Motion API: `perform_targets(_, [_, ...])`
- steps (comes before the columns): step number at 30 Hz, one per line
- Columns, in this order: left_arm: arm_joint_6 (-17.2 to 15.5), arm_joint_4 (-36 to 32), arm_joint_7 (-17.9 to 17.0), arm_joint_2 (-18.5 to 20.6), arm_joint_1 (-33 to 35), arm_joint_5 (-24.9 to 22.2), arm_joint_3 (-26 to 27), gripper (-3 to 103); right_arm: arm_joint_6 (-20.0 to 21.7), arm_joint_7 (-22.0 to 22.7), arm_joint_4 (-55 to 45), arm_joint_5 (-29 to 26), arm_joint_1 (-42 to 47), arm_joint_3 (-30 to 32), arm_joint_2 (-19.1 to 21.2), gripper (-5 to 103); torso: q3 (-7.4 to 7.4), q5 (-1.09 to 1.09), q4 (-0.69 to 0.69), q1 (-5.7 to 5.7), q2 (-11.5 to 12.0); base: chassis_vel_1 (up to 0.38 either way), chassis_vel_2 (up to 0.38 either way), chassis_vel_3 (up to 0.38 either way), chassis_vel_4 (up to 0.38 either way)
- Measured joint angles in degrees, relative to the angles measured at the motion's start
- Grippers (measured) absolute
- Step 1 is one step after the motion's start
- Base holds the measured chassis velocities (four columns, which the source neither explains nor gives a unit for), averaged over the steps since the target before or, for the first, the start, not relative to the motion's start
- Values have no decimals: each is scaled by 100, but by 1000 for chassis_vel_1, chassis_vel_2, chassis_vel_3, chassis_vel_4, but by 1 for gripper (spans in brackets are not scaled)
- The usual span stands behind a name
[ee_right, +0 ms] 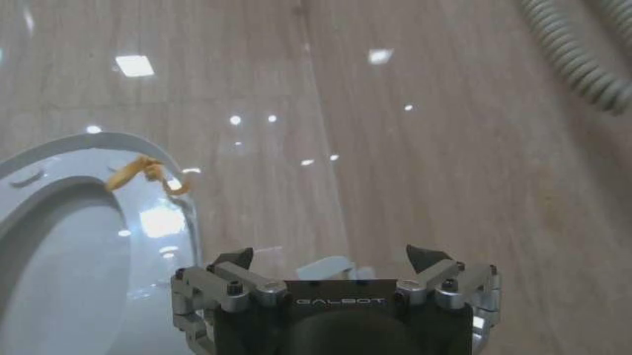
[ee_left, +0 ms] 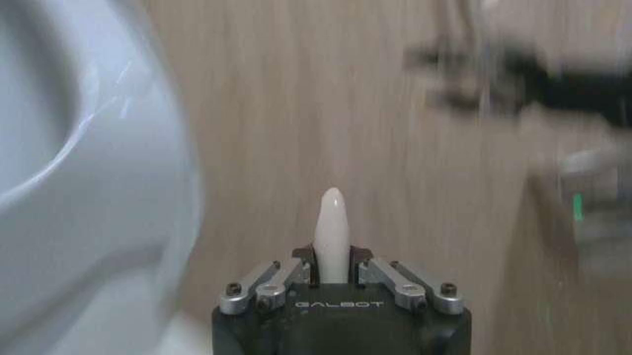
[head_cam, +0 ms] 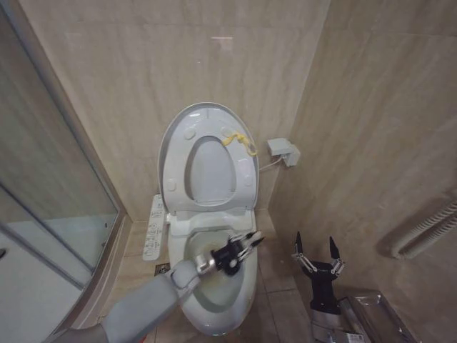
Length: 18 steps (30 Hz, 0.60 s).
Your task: Open the toilet lid, clean the toilet bowl with a toilet brush, close the toilet lid, and flush.
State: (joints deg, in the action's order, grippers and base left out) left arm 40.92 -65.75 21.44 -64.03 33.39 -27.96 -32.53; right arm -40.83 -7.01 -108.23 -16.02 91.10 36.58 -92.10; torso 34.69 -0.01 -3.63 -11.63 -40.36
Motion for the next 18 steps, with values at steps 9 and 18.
perform_targets(9, [-152, -570, -116, -101, -324, -293, 17, 22, 0, -34, 49, 35, -46, 1, -3, 100, 0, 1, -13, 0, 0, -7, -6, -2, -4])
perform_targets(18, [-125, -531, -8, -57, -167, -212, 297, 22, 0, -45, 51, 40, -47, -19, -4, 100, -1, 1, 0, 0, 0, 13, 14, 9, 7])
